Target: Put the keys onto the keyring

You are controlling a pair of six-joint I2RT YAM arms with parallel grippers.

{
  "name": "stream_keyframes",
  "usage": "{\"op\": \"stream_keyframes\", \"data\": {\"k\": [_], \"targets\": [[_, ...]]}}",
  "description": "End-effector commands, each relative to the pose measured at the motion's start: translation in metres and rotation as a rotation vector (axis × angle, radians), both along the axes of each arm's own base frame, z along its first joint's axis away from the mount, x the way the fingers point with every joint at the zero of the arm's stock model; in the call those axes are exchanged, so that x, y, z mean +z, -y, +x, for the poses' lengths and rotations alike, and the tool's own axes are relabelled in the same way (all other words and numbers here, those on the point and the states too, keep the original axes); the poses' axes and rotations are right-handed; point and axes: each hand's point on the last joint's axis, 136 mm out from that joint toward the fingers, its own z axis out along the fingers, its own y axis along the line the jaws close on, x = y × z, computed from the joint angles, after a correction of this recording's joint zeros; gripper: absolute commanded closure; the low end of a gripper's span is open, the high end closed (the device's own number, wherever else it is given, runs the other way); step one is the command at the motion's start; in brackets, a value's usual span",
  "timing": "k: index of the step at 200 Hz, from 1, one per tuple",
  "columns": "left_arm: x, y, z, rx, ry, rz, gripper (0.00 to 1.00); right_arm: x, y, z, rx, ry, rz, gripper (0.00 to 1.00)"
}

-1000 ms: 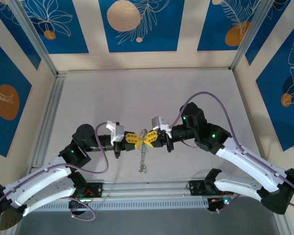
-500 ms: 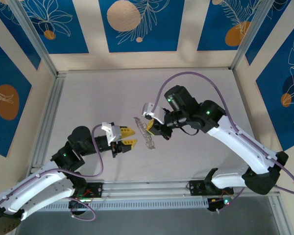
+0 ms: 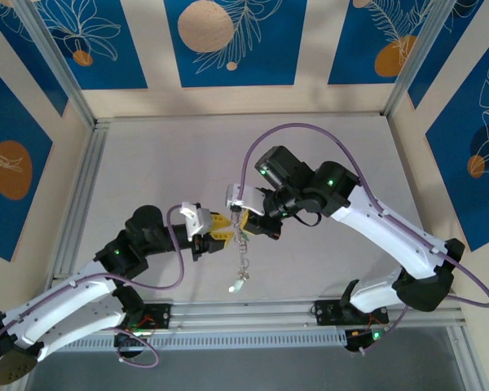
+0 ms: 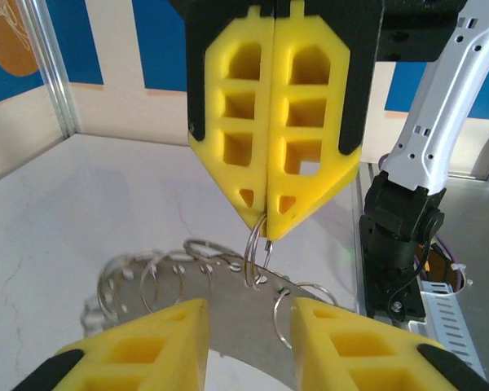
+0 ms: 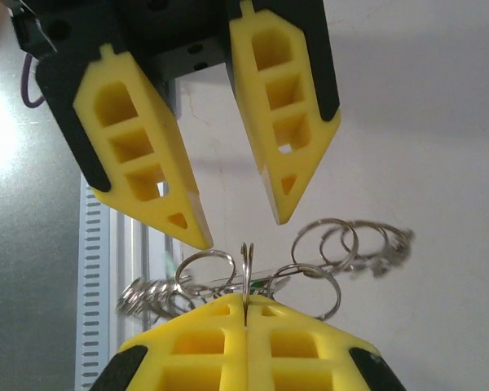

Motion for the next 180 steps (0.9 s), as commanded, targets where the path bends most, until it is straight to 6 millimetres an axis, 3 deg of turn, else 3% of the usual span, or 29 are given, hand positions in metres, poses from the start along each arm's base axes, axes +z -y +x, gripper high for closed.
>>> {"op": "stream_keyframes", "data": {"k": [1, 91, 153, 180], "targets": [[0.023, 0.003, -0.005, -0.044, 0.053, -0.056, 0.70, 0.011, -0.007, -0.009, 0.064, -0.017, 0.044, 1.00], [0.028, 0.005, -0.006, -0.053, 0.051, -0.088, 0.73, 0.005, -0.011, -0.012, 0.081, -0.045, 0.044, 1.00], [0.027, 0.006, -0.008, -0.069, 0.044, -0.079, 0.89, 0.008, -0.017, -0.018, 0.123, -0.060, 0.086, 1.00], [0.027, 0.006, -0.007, -0.063, 0.047, -0.076, 1.00, 0.014, -0.019, -0.022, 0.149, -0.063, 0.119, 1.00]]}}
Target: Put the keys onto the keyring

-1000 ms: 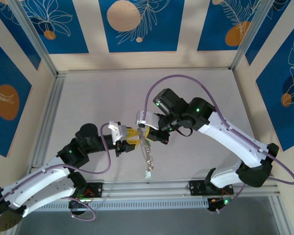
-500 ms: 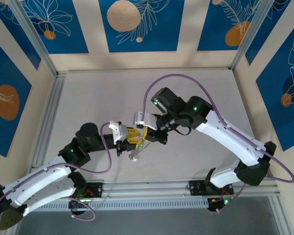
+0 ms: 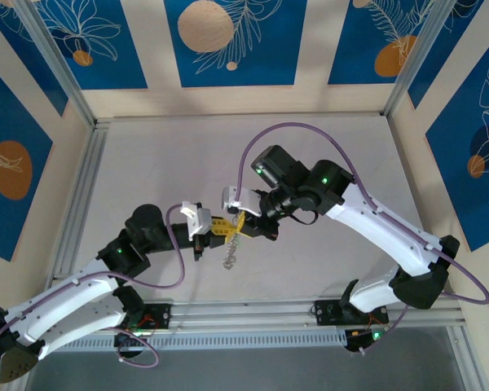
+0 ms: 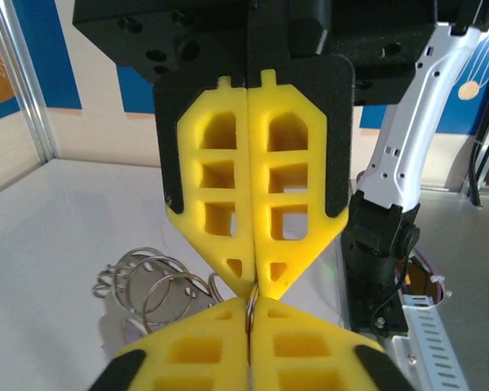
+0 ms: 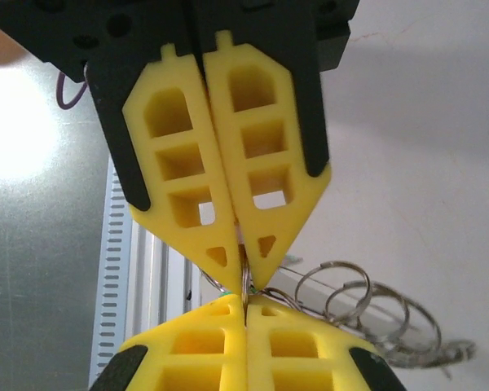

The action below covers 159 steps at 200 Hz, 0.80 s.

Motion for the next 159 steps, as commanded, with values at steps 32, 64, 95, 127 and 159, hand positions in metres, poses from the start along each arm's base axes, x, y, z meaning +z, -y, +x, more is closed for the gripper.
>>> {"op": "stream_keyframes", "data": {"k": [32, 64, 95, 127, 159], "targets": [[0.019, -0.003, -0.002, 0.004, 0.040, -0.036, 1.00, 0.020, -0.011, -0.017, 0.091, -0.023, 0.136, 0.92], [0.024, -0.006, -0.004, 0.009, 0.044, -0.061, 1.00, 0.015, -0.002, -0.010, 0.011, -0.125, 0.232, 0.56], [0.028, -0.009, -0.006, 0.005, 0.046, -0.079, 1.00, 0.024, 0.022, 0.001, -0.088, -0.263, 0.427, 0.51], [0.036, -0.009, -0.010, -0.017, 0.049, -0.110, 1.00, 0.020, 0.030, -0.002, -0.076, -0.368, 0.524, 0.55], [0.040, -0.008, -0.013, -0.037, 0.042, -0.128, 1.00, 0.012, 0.019, -0.003, -0.033, -0.409, 0.542, 0.58]]}}
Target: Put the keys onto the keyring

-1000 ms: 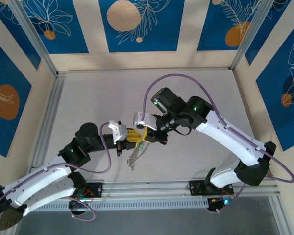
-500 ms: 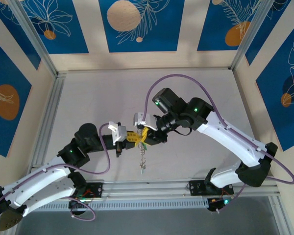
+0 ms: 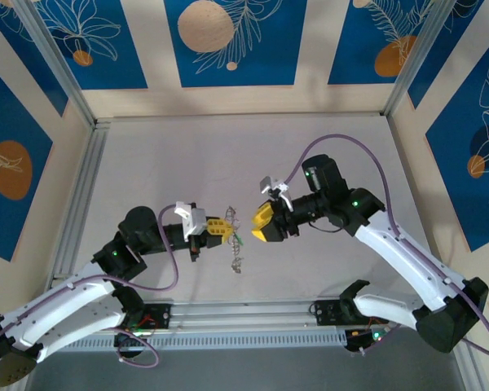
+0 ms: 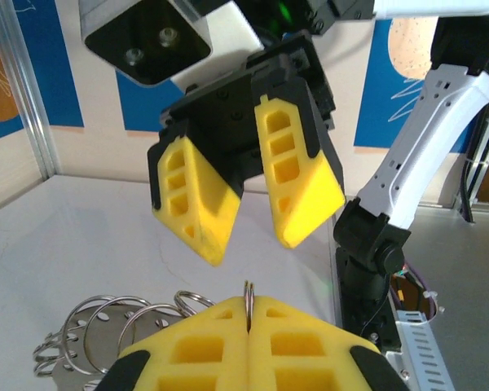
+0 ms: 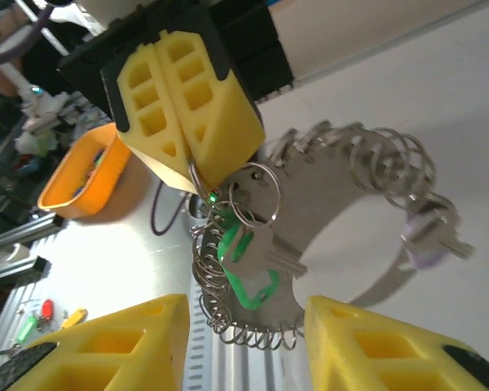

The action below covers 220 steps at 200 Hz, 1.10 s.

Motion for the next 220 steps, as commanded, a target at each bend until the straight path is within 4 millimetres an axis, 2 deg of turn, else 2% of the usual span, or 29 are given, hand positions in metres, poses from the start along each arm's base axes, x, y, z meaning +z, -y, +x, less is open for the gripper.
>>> {"op": "stream_keyframes", "data": {"k": [1, 46, 97, 140, 171, 220], "targets": [[0.024, -0.001, -0.006, -0.030, 0.038, -0.078, 1.00, 0.013, -0.011, -0.010, 0.093, -0.038, 0.099, 0.58], [0.028, -0.002, -0.006, -0.030, 0.039, -0.084, 1.00, 0.002, -0.021, -0.016, 0.127, -0.037, 0.079, 0.42], [0.028, -0.001, -0.004, -0.036, 0.034, -0.094, 1.00, -0.016, -0.030, -0.018, 0.130, -0.044, 0.040, 0.39], [0.029, -0.003, -0.004, -0.032, 0.031, -0.103, 1.00, -0.030, -0.037, -0.014, 0.118, -0.047, 0.014, 0.41], [0.029, -0.003, -0.003, -0.031, 0.028, -0.107, 1.00, -0.029, -0.041, -0.013, 0.128, -0.042, 0.038, 0.48], [0.028, -0.005, -0.001, -0.020, 0.026, -0.109, 1.00, -0.030, -0.040, -0.016, 0.147, -0.053, 0.032, 0.77]]}}
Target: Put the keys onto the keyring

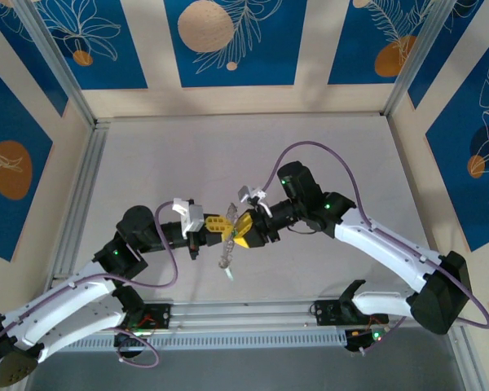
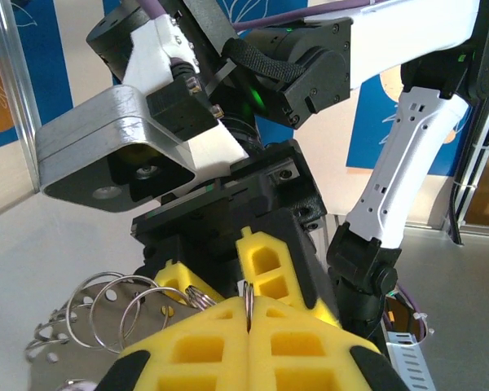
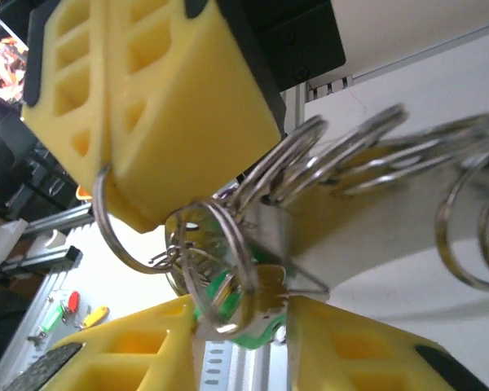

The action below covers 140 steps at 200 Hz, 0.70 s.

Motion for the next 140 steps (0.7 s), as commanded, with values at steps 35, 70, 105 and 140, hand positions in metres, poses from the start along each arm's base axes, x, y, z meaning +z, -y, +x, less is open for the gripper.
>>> {"op": "stream_keyframes", "data": {"k": [35, 70, 105, 140], "targets": [[0.020, -0.008, -0.003, 0.003, 0.055, -0.068, 1.00, -0.003, 0.009, -0.004, 0.000, -0.006, -0.017, 0.88], [0.018, -0.010, 0.000, 0.019, 0.054, -0.066, 1.00, 0.007, 0.019, -0.006, -0.032, 0.059, 0.002, 0.97], [0.015, -0.011, 0.003, 0.036, 0.046, -0.060, 1.00, 0.016, 0.027, -0.007, -0.072, 0.154, 0.017, 1.00], [0.009, -0.012, 0.013, 0.089, 0.043, -0.035, 1.00, 0.025, 0.034, -0.014, -0.083, 0.264, 0.026, 1.00]]}}
